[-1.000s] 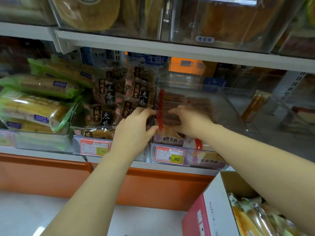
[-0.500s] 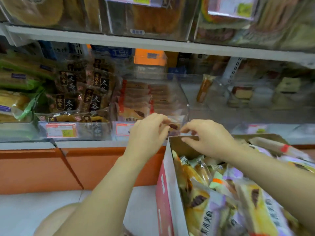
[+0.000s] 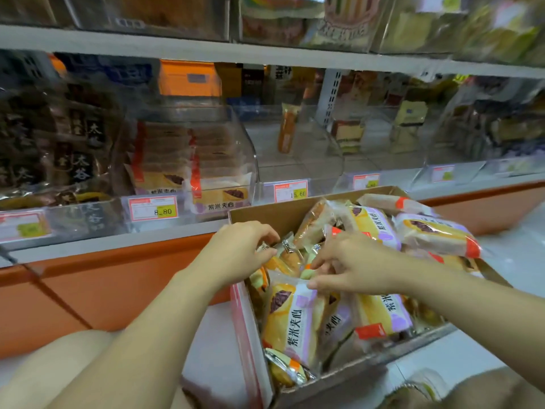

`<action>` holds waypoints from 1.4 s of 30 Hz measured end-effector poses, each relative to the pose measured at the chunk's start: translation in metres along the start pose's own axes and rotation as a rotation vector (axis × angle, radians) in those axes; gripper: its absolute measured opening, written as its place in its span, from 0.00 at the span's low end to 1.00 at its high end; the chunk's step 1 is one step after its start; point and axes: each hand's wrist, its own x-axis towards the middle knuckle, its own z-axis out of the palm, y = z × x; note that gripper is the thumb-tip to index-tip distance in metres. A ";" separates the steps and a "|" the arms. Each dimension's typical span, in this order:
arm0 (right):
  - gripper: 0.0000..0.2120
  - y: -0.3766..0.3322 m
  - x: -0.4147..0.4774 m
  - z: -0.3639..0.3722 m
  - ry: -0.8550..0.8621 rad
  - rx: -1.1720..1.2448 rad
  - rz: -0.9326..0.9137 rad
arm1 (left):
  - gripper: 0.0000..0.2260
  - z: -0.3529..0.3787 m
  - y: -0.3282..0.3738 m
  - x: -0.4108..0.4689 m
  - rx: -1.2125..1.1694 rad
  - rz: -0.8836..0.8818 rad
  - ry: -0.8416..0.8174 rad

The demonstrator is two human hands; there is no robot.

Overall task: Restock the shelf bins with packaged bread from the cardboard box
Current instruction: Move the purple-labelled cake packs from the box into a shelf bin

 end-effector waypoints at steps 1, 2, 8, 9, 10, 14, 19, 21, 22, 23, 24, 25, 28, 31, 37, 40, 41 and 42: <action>0.38 -0.005 0.001 0.003 -0.005 -0.074 -0.019 | 0.12 0.000 0.000 -0.001 -0.001 0.006 -0.003; 0.37 -0.010 0.003 0.006 -0.008 -0.143 -0.037 | 0.12 -0.001 0.000 -0.002 -0.001 0.013 -0.006; 0.23 -0.037 0.018 0.011 0.005 -0.113 -0.042 | 0.11 -0.002 -0.002 -0.004 -0.074 0.049 -0.007; 0.20 -0.038 0.018 0.006 0.028 -0.054 -0.033 | 0.11 -0.003 -0.003 -0.004 -0.125 0.045 0.001; 0.18 -0.036 0.018 0.000 0.072 0.010 -0.030 | 0.11 -0.005 -0.003 -0.004 -0.202 0.036 0.016; 0.09 -0.021 0.011 -0.022 0.354 0.175 0.042 | 0.15 -0.009 0.002 -0.003 -0.624 0.005 0.074; 0.07 -0.014 -0.003 -0.027 0.566 0.477 0.095 | 0.24 -0.009 0.019 0.001 -0.702 0.062 -0.030; 0.07 -0.009 -0.008 -0.030 0.541 0.520 0.087 | 0.19 -0.010 0.021 0.005 -0.648 0.064 0.004; 0.06 -0.005 -0.011 -0.032 0.515 0.568 0.091 | 0.17 -0.012 0.021 0.006 -0.601 0.052 0.037; 0.05 0.001 -0.014 -0.036 0.492 0.604 0.111 | 0.16 -0.013 0.020 0.008 -0.546 0.029 0.079; 0.04 0.008 -0.018 -0.040 0.481 0.597 0.142 | 0.16 -0.014 0.018 0.010 -0.489 -0.004 0.124; 0.03 0.016 -0.023 -0.043 0.471 0.512 0.174 | 0.18 -0.015 0.015 0.011 -0.434 -0.043 0.167; 0.04 0.031 -0.035 -0.043 0.276 0.115 0.232 | 0.22 -0.016 0.009 0.015 -0.331 -0.141 0.236; 0.16 0.027 -0.036 -0.026 -0.007 -0.094 0.153 | 0.21 -0.016 0.009 0.015 -0.321 -0.148 0.226; 0.35 0.010 -0.014 -0.009 -0.184 -0.366 0.098 | 0.21 -0.018 0.011 0.010 -0.322 -0.150 0.168; 0.25 0.011 -0.006 -0.006 -0.187 -0.405 0.103 | 0.21 -0.023 0.011 0.008 -0.331 -0.156 0.159; 0.17 0.011 -0.004 -0.007 -0.190 -0.406 0.095 | 0.22 -0.024 0.011 0.007 -0.343 -0.158 0.161; 0.11 0.012 -0.003 -0.009 -0.203 -0.405 0.089 | 0.23 -0.026 0.012 0.007 -0.360 -0.162 0.163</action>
